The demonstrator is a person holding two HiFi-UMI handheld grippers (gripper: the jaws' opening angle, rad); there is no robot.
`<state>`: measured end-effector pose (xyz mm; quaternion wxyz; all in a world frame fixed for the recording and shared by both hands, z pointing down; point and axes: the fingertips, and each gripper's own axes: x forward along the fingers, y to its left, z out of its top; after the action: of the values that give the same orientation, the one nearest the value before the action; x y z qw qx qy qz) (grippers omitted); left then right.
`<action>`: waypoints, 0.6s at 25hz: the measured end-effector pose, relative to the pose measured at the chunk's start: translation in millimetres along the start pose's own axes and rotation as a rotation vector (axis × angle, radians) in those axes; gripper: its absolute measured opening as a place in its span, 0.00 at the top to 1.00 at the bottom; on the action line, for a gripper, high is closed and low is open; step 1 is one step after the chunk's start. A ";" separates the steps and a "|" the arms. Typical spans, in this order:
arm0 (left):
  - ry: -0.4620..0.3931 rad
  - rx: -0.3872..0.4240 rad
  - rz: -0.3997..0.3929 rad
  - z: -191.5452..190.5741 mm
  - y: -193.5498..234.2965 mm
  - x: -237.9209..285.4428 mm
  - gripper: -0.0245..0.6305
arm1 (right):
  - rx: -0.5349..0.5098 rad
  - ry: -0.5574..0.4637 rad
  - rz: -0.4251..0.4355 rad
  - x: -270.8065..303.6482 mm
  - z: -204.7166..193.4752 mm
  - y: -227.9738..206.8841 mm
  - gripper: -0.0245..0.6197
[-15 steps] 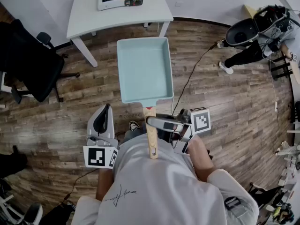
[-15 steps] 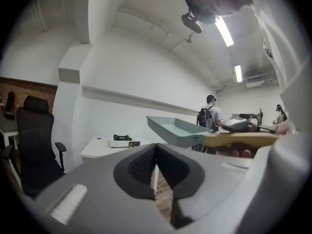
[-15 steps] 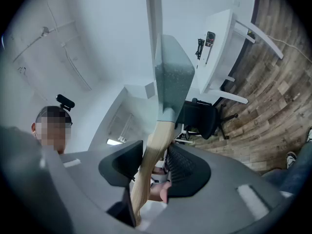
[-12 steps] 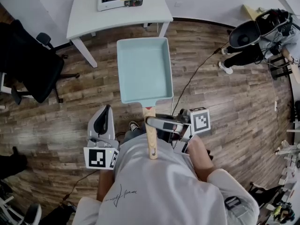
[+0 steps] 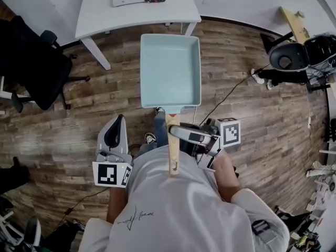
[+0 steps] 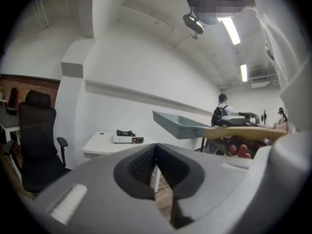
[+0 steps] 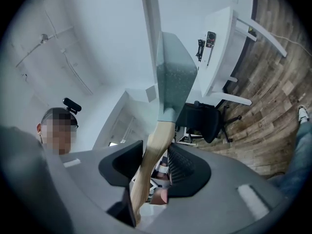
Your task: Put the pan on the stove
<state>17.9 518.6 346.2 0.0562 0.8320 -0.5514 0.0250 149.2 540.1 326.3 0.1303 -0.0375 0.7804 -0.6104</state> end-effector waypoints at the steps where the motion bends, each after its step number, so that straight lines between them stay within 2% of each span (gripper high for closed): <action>1: 0.006 -0.001 0.005 1.4 4.5 10.3 0.96 | -0.003 0.001 -0.006 1.1 12.5 -3.9 0.73; 8: 0.009 0.010 0.030 11.6 47.6 79.3 0.96 | -0.014 -0.006 -0.027 14.8 91.4 -29.1 0.72; 15: -0.009 0.037 -0.002 40.7 63.8 170.2 0.96 | -0.023 -0.002 -0.018 24.7 175.8 -44.7 0.72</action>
<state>24.7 333.4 327.6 0.0384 0.8335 -0.5502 0.0316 164.6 357.7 326.6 0.1250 -0.0467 0.7868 -0.6026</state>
